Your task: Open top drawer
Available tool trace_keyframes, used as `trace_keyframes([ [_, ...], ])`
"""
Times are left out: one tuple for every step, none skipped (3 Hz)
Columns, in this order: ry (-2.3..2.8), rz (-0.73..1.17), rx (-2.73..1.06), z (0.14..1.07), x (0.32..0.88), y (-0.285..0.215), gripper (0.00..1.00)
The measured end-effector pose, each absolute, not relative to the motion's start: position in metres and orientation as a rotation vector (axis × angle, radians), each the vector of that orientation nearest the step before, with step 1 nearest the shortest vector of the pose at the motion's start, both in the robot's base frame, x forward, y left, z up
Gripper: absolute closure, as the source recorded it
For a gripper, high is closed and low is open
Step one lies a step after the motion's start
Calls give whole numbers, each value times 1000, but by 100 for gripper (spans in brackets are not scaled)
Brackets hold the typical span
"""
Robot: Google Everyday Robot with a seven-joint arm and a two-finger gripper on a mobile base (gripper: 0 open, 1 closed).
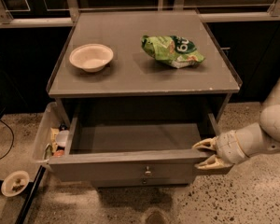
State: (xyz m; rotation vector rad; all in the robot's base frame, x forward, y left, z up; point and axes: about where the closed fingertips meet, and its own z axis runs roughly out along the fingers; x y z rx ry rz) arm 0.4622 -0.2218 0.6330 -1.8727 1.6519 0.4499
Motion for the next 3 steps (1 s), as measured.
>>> trace_keyframes([
  [1652, 450, -1873, 633, 462, -222, 63],
  [1652, 450, -1873, 633, 462, -222, 40],
  [1652, 450, -1873, 633, 462, -222, 17],
])
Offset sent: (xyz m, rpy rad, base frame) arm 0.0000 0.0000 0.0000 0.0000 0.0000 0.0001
